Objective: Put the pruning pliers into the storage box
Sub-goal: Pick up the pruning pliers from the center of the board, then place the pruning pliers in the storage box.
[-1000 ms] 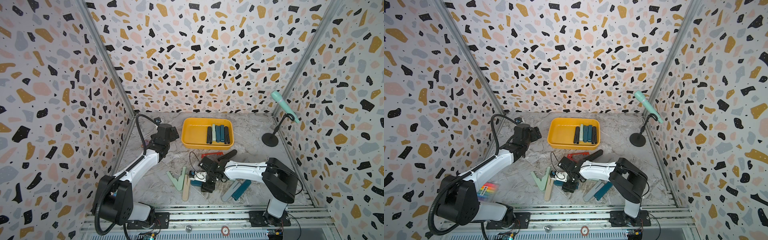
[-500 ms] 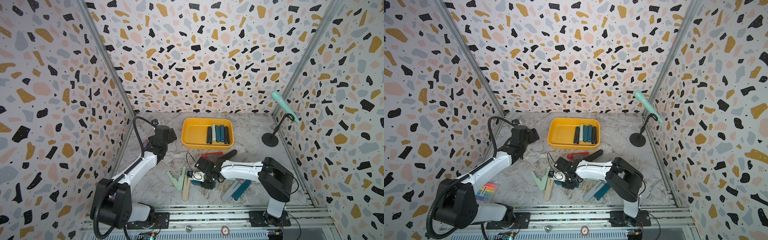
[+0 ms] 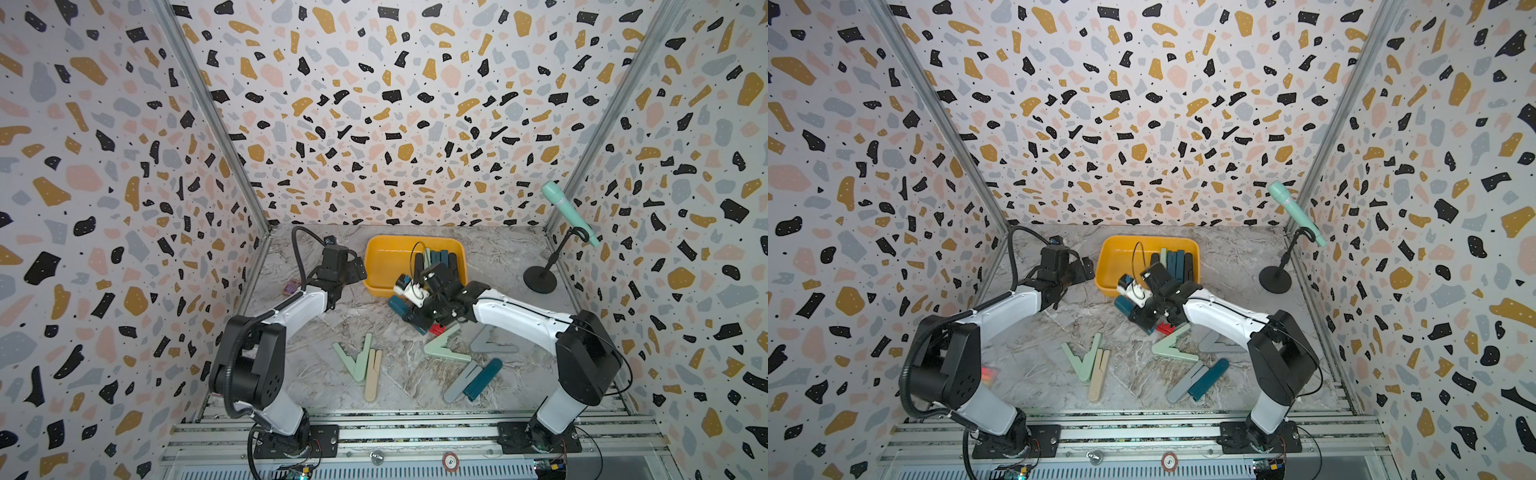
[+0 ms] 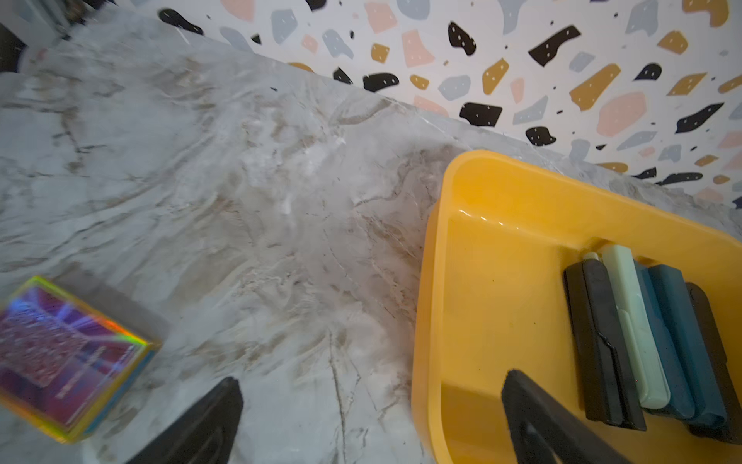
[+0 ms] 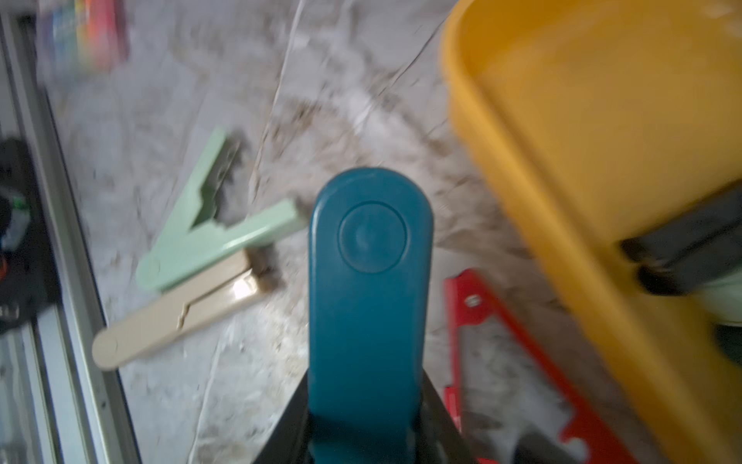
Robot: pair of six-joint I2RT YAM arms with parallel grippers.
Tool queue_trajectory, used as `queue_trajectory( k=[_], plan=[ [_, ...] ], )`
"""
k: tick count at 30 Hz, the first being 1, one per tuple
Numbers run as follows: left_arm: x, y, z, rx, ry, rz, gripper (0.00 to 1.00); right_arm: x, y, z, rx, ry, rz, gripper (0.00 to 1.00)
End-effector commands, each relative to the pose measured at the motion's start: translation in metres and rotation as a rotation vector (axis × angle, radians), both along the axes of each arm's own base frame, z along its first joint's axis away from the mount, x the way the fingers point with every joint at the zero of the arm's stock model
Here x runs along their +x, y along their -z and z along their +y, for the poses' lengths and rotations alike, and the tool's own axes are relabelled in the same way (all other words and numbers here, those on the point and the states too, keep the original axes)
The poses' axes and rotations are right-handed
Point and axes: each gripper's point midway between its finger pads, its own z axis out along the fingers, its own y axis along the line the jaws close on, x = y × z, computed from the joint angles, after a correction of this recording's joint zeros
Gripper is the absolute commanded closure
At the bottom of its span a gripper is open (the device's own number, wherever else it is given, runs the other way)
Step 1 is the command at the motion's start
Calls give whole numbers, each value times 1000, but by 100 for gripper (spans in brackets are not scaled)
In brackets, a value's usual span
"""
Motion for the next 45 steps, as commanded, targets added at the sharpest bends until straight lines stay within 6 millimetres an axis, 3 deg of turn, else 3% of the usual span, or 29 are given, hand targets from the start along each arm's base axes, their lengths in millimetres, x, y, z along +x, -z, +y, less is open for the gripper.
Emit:
queue_trajectory(
  k=[1, 5, 8, 17, 27, 34, 39, 45],
  plan=[
    [18, -9, -23, -81, 86, -46, 1, 48, -57, 10, 209, 180, -6, 88],
    [27, 13, -46, -131, 152, 8, 7, 105, -53, 5, 229, 355, 13, 89],
    [29, 26, -58, -140, 182, 43, 11, 138, -45, 1, 249, 442, 37, 90],
    [21, 36, -114, -275, 319, 82, 33, 192, -11, 1, 339, 587, 154, 89],
    [0, 24, -138, -365, 333, 71, 36, 214, 19, -7, 260, 663, 190, 87],
    [-19, 16, -152, -458, 332, 45, 32, 214, 48, -35, 72, 736, 152, 85],
    [-21, 14, -142, -444, 288, 38, 23, 215, 68, -42, -2, 750, 158, 78],
    [-14, 7, -129, -419, 273, 25, 19, 217, 86, -38, -71, 729, 175, 57]
  ],
)
